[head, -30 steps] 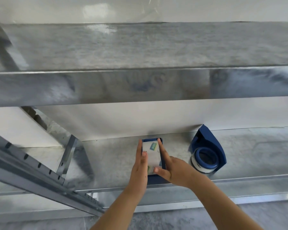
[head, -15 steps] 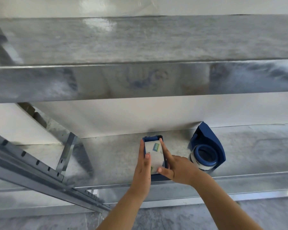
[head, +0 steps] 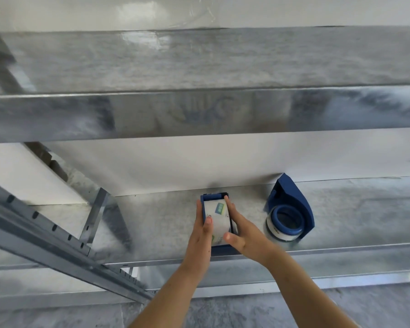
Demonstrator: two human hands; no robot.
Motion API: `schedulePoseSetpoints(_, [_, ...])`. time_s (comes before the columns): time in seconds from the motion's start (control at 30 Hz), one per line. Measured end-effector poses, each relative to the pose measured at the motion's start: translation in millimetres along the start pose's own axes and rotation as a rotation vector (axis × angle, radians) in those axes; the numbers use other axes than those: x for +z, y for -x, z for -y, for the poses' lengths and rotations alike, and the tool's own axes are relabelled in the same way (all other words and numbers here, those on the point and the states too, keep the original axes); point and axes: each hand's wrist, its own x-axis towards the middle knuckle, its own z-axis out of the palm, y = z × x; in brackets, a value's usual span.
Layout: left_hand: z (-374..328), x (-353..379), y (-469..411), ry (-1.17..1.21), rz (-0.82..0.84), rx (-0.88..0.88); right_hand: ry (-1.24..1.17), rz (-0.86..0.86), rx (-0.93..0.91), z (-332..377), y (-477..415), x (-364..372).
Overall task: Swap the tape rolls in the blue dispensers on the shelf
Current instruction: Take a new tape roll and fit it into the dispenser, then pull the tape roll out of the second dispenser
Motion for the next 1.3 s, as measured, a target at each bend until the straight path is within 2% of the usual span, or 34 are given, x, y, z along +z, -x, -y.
schedulePoseSetpoints(0.17, [-9.6,-1.6,3.8,-0.020,0.038,-0.024,-0.119,-0.023,0.052,13.2,2.5,3.6])
schedulePoseSetpoints(0.43, [-14.5,-7.3,8.2,-0.059,0.055,-0.057,-0.068,-0.077,0.097,23.0,7.6,4.8])
schedulePoseSetpoints(0.83, [-42.9,-12.8,13.0,-0.287,-0.068,-0.027,-0.043,-0.144,0.188,30.5,32.0,-23.1])
schedulePoseSetpoints(1.1, [-92.4,-7.5,-6.7,-0.454,-0.067,0.032,-0.008,-0.345,0.148,44.7,61.0,-76.2])
schedulePoseSetpoints(1.2, [-101.1,0.9,-11.9,-0.524,-0.025,0.060,0.054,-0.392,0.171,43.5,81.7,-94.6])
schedulePoseSetpoints(1.3, [-104.7,16.6,-6.7,-0.641,0.046,0.075,0.212,-0.392,0.258,35.2,102.8,-105.8])
